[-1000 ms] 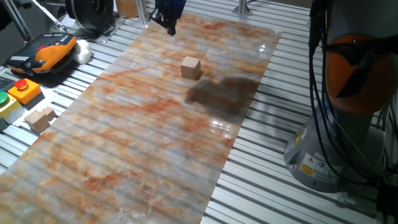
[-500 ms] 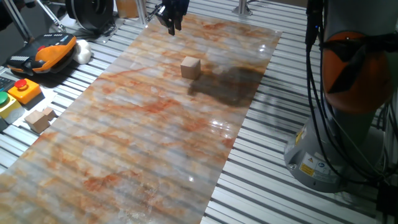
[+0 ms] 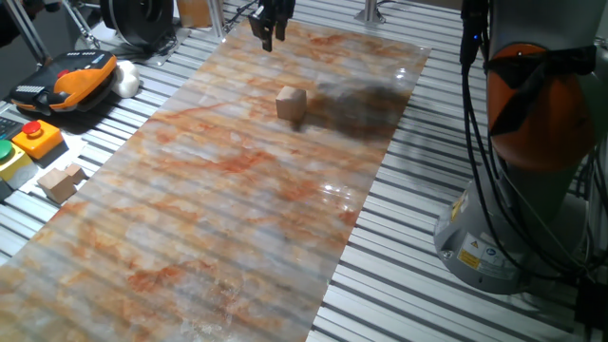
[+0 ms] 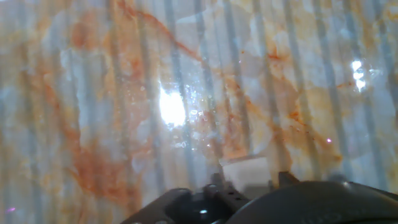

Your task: Hold a small block with the gripper and sweep it from left to right on the table

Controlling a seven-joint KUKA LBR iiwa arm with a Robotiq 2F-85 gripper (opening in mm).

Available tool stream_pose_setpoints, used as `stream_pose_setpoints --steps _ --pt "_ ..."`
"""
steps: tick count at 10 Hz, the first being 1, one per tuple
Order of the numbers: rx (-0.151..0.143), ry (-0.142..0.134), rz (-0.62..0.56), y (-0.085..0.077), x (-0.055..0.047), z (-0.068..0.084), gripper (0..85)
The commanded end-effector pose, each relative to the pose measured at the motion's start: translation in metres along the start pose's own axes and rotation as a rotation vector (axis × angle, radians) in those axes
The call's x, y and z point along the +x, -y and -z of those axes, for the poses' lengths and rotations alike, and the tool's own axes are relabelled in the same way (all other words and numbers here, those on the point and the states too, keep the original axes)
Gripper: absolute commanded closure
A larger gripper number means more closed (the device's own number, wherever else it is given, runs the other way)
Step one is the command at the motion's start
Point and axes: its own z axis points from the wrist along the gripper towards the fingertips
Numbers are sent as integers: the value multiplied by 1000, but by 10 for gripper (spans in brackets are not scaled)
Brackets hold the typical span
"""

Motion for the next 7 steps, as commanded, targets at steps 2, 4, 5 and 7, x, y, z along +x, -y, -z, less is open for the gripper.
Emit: stream_pose_setpoints --steps 2,4,5,7 --pt "2 1 -5 0 0 0 510" --pt "-17 -65 6 0 0 0 850" --pt "-14 -79 -24 0 0 0 850" --pt "-12 -80 -72 0 0 0 850"
